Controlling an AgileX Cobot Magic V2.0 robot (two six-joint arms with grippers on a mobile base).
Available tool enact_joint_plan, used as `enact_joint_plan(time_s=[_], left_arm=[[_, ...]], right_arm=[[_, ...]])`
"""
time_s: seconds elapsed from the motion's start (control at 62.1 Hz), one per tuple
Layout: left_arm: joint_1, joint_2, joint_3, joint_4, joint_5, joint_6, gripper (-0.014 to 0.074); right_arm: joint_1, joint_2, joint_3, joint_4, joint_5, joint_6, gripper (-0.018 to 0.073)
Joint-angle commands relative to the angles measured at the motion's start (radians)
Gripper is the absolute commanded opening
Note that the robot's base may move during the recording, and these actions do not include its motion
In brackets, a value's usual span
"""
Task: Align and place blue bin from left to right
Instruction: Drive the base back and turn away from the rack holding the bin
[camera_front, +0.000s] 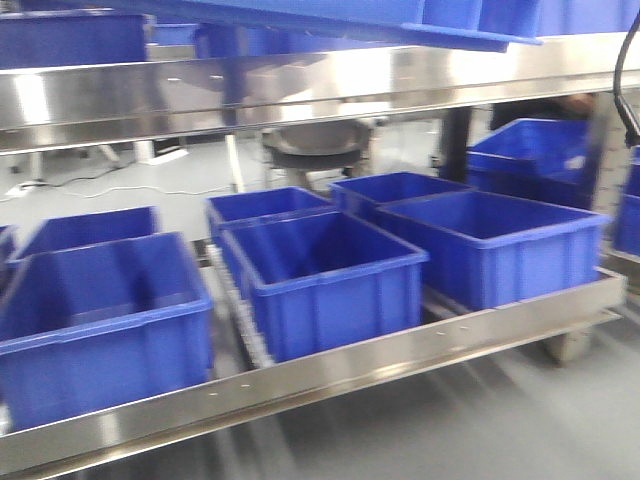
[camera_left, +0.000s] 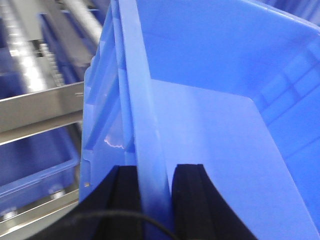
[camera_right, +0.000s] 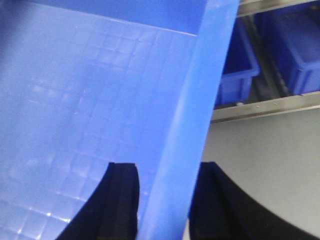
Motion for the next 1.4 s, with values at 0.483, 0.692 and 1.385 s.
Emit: enact_joint_plan(time_s=[0.483,0.692,1.385], left_arm=[[-0.032,-0.027,-0.022,-0.177,-0.090,0.010,0.0012],[-0.032,-0.027,-0.022,-0.177,-0.090,0.010,0.0012],[-0.032,-0.027,-0.022,-0.177,-0.090,0.010,0.0012]], right_arm=[[0.018,-0.014,-0.017,0.102,-0.113,0.032,-0.0064],[0.018,-0.014,-0.017,0.102,-0.113,0.032,-0.0064],[0.018,-0.014,-0.017,0.102,-0.113,0.032,-0.0064]])
